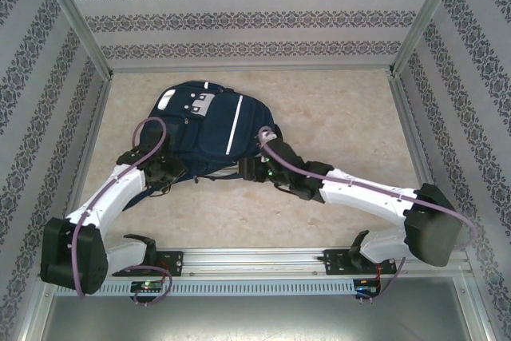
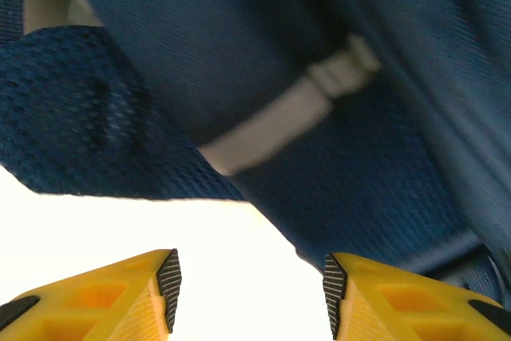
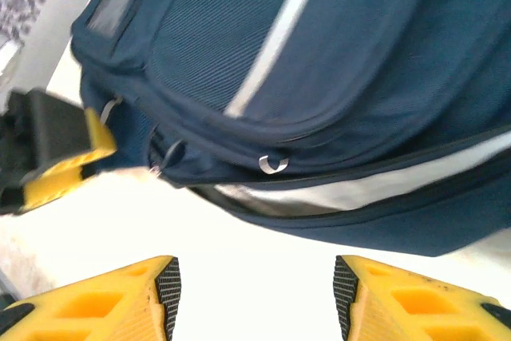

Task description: Pack books, pencil case, and school supplies into a backpack

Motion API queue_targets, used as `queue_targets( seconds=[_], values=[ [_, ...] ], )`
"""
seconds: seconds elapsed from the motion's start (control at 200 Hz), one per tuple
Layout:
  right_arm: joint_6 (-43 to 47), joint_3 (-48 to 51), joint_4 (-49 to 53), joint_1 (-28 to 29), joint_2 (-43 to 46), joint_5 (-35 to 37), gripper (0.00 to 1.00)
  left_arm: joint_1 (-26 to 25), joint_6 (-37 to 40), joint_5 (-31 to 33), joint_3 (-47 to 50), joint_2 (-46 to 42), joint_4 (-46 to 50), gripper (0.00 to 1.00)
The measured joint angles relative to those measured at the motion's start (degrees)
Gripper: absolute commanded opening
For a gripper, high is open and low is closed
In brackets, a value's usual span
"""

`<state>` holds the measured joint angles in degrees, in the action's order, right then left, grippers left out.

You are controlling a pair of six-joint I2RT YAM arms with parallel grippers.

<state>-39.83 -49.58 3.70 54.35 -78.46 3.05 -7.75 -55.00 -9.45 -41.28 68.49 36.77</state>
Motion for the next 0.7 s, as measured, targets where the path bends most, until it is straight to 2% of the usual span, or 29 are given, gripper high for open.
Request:
queue_targets(
  seconds=[0.115,0.23,0.455,0.52,0.619,0.699],
  values=[
    [2.16,-4.04,0.09,4.87,-4.94,3.32,0.53,4.59,-0.87,-4.0,2.36,1.31,-3.76,0.58],
    [3.5,-7.72,-0.15,8.28,-10.67,5.79,0.53,6.75,-0.98,-6.88,2.95,1.84,-6.8,0.61],
    [4.35,-12.72,0.02,10.82,-18.29,8.11,0.52,9.57,-0.76,-11.67,5.03,4.37,-14.64,0.6],
    [4.7,-14.67,-0.02,11.19,-20.35,8.33,0.52,10.38,-0.72,-13.09,6.36,5.44,-17.14,0.53],
    [5.38,-17.14,0.0,11.82,-22.73,8.66,0.52,10.86,-0.7,-14.64,7.52,6.64,-20.87,0.29],
    [5.77,-19.34,-0.07,12.5,-25.0,9.01,0.5,10.86,-0.92,-15.19,7.56,7.34,-23.04,0.16]
  ],
)
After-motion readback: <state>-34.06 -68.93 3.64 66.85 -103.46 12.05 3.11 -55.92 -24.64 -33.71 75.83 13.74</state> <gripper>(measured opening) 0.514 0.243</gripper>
